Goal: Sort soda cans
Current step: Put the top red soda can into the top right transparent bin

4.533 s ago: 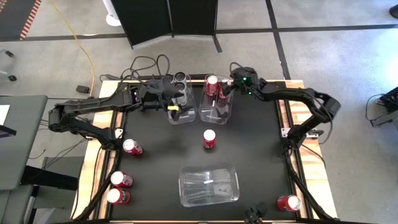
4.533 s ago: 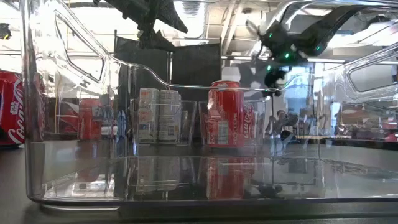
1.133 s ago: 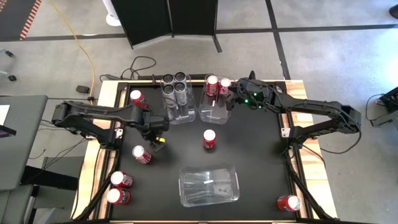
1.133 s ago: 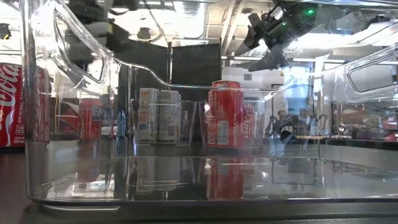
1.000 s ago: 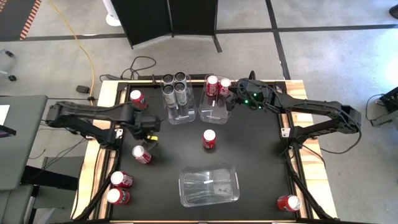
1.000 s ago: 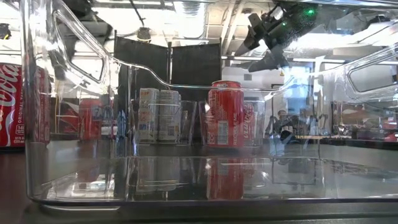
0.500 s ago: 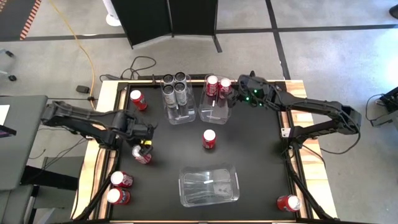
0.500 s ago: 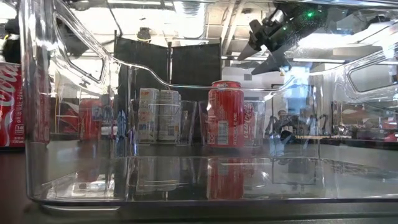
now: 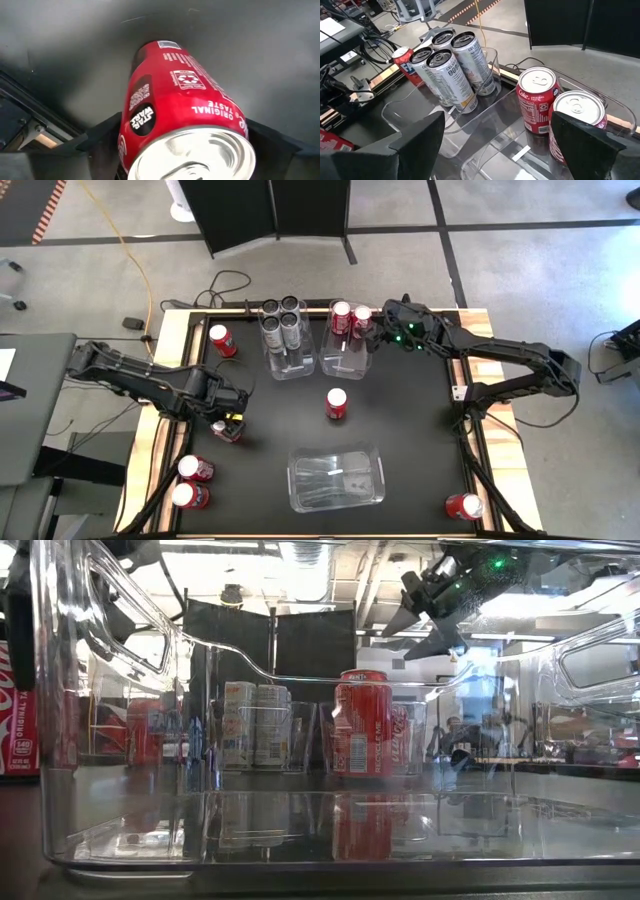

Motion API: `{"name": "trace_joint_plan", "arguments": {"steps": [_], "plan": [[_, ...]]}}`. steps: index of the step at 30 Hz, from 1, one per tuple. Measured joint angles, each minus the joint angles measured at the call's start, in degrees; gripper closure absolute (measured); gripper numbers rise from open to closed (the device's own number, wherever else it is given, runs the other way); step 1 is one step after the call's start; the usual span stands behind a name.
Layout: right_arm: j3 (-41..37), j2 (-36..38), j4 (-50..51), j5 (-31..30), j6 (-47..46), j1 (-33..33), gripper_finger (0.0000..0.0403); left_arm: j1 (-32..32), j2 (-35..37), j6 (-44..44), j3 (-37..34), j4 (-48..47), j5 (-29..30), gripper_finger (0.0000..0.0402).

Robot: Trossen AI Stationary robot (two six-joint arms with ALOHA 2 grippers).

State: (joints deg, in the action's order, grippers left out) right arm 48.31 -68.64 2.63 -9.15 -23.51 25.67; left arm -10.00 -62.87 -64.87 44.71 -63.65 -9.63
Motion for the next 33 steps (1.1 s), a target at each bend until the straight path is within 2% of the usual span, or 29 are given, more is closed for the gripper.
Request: {"name": "trace_joint_plan", "arguments": {"steps": [5,11,15,19,25,28,33], "plan": [[0.00,0.00,-0.26,0.01,-0.03,0.76,0.0024,0.33,-0.79,1.59,0.07,3.46,-0.20,0.0098],[0.01,0.00,-0.36,0.30,-5.19,0.45,0.0024,6.31,-7.13,14.24,2.53,11.93,-0.37,0.0098],[0.00,0.00,-0.83,1.80,-6.62,-1.40,0.0024,10.32,-15.10,25.61,8.00,10.50,0.63,0.0093],[0.02,0.00,-0.85,1.95,-6.19,-4.63,0.0024,13.76,-24.67,37.00,15.56,12.36,4.50,0.0093],[0.02,0.00,-0.11,1.69,-6.67,-10.57,0.0024,16.36,-36.24,48.99,28.43,10.70,6.96,0.0091],[0.02,0.00,1.30,-0.25,-8.51,-13.28,0.0024,16.46,-38.47,52.42,32.46,10.71,7.29,0.0090],[0.02,0.00,2.97,-5.49,-9.99,-17.63,0.0024,16.39,-38.17,55.48,35.48,10.39,10.32,0.0089]]}}
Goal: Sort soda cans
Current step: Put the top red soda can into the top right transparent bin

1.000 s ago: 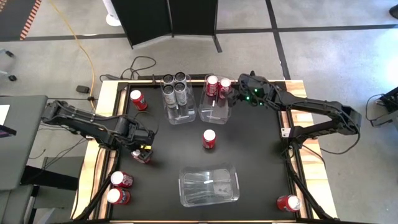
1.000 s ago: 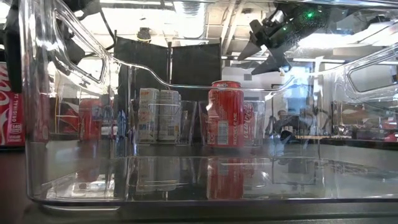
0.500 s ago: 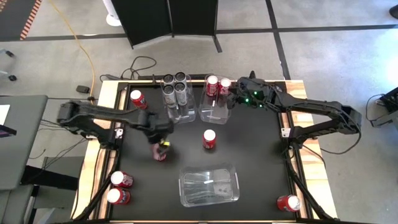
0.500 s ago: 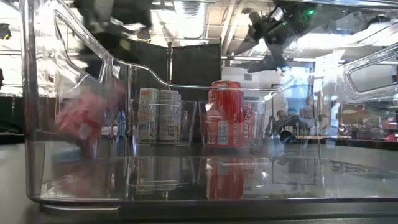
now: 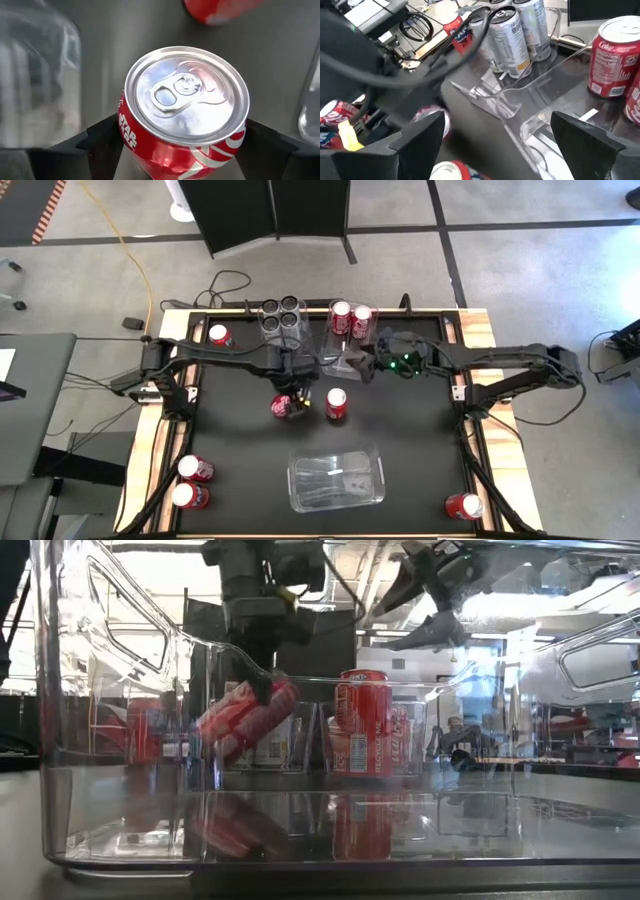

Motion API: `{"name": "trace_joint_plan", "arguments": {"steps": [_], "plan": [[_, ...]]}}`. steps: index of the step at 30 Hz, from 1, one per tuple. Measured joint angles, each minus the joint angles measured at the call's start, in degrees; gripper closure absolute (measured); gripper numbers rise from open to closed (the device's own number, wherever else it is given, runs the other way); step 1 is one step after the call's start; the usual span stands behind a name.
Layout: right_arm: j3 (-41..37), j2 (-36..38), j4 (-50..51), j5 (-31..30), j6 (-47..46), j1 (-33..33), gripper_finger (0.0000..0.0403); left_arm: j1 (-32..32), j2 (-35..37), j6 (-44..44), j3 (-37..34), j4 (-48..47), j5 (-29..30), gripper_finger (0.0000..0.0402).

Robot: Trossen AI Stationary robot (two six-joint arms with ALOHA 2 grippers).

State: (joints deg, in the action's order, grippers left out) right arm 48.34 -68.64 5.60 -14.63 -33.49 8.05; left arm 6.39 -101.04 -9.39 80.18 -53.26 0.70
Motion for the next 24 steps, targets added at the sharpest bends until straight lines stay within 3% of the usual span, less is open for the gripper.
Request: {"name": "trace_joint_plan", "arguments": {"steps": [7,18,24], "plan": [[0.00,0.00,-3.56,2.10,1.93,-2.07,0.0024,-0.79,1.08,3.05,4.23,0.35,5.50,0.0098],[0.00,-0.02,-8.99,6.35,16.90,-2.86,0.0024,-1.49,1.04,10.02,12.59,2.01,6.19,0.0094],[0.00,-0.04,-10.18,10.29,18.45,-3.29,0.0010,-1.51,1.10,15.23,17.65,1.43,5.78,0.0095]]}}
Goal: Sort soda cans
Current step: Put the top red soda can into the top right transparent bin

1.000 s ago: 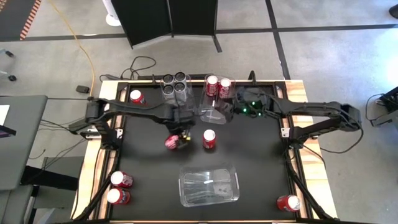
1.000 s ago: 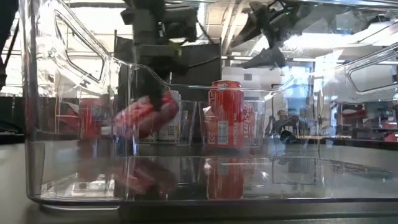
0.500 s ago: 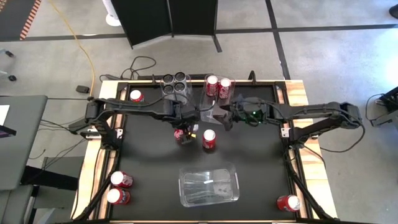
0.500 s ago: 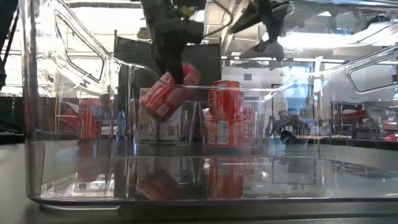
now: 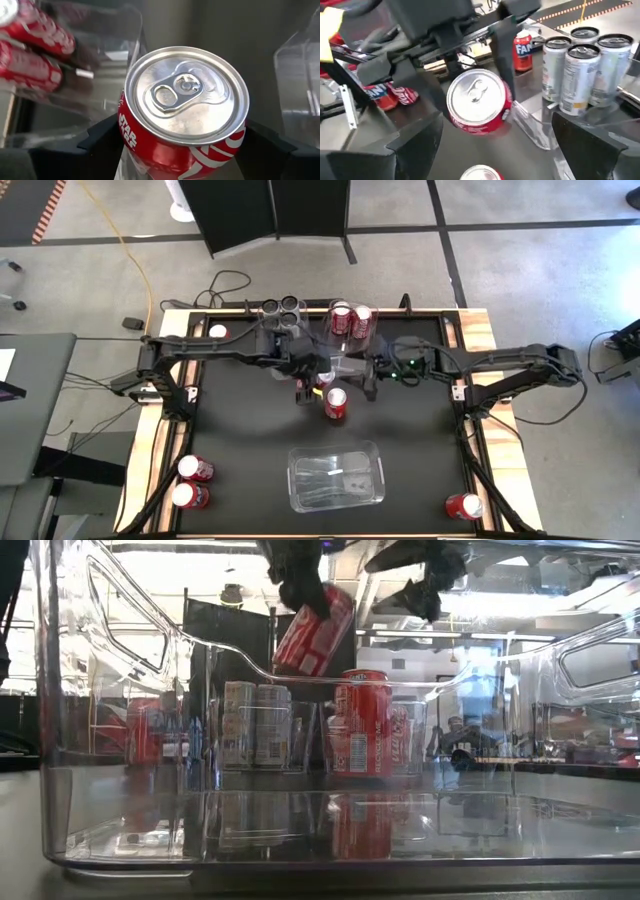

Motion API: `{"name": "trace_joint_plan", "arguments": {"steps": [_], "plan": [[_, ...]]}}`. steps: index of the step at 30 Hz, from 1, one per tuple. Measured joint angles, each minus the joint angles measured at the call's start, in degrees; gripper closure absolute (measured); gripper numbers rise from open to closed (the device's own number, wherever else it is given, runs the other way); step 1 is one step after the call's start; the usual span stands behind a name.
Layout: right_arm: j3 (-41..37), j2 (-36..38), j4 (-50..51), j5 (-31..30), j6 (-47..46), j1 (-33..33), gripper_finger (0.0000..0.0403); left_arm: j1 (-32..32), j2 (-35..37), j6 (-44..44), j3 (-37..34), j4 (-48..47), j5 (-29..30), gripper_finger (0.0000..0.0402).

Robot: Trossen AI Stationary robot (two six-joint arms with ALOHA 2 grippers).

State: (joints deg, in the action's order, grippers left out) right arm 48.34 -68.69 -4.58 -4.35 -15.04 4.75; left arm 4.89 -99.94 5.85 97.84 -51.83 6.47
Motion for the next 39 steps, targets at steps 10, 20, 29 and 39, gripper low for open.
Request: {"name": "trace_joint_plan", "arguments": {"steps": [10,20,29,39], "plan": [[0.50,-4.84,-8.14,0.05,1.42,-0.12,0.0003,1.06,-0.02,0.11,2.45,0.20,-0.09,0.0094],[7.41,-13.28,-5.54,0.62,1.41,0.96,0.0003,1.27,-0.03,-1.36,2.50,-0.14,-1.11,0.0093],[10.36,-15.87,-2.37,1.47,1.44,1.03,0.0042,2.29,-0.17,-4.71,2.48,-1.95,-1.27,0.0093],[10.54,-15.74,-2.49,2.56,1.68,2.23,0.0158,3.80,-0.17,-5.18,3.04,-1.72,-0.16,0.0093]]}}
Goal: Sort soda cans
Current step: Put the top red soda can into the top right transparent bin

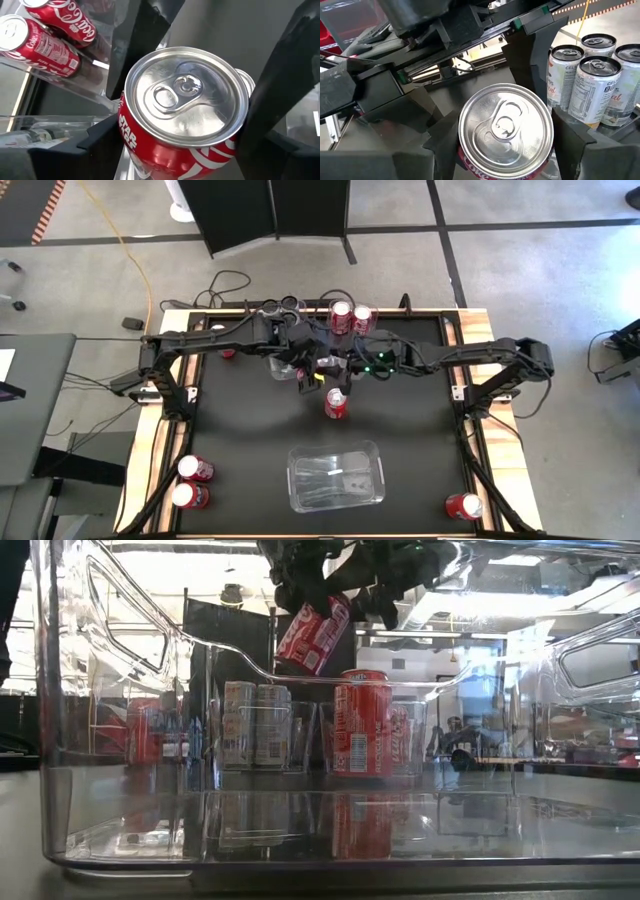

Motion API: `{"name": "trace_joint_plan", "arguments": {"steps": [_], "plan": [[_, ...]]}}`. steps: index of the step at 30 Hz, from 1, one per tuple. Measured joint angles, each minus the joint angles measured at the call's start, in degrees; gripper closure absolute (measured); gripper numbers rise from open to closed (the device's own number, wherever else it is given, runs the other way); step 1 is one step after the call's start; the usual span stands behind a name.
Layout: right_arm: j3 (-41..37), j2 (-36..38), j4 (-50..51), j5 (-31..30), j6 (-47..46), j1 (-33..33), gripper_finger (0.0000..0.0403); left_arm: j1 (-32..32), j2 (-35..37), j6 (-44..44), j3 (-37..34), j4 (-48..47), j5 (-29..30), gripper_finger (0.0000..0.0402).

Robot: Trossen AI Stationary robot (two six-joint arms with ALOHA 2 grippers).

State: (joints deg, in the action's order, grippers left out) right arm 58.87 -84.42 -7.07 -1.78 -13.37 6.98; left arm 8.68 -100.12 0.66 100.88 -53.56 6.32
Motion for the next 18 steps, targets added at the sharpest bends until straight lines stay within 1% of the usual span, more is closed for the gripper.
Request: {"name": "trace_joint_plan", "arguments": {"steps": [5,6,10,13,15,18], "plan": [[0.00,-0.06,-0.41,0.00,-0.02,0.02,0.0158,0.91,0.00,-0.08,0.09,-0.11,-0.10,0.0093],[0.00,-0.06,-0.42,0.00,-0.02,0.12,0.0151,0.95,0.00,-0.13,0.11,-0.05,-0.12,0.0093],[-0.04,0.29,0.12,0.83,-3.96,1.27,0.0082,0.95,0.00,-0.64,0.11,0.49,-0.32,0.0093],[-0.07,0.37,1.33,1.40,-8.12,1.97,0.0030,0.96,0.11,-1.25,0.24,1.11,0.89,0.0093],[-0.07,0.37,2.52,2.86,-10.51,2.47,0.0014,1.03,0.11,-1.95,0.24,1.46,0.95,0.0093],[-0.07,0.42,3.10,3.60,-11.47,2.17,0.0022,0.95,0.11,-2.25,0.24,1.70,0.55,0.0093]]}}
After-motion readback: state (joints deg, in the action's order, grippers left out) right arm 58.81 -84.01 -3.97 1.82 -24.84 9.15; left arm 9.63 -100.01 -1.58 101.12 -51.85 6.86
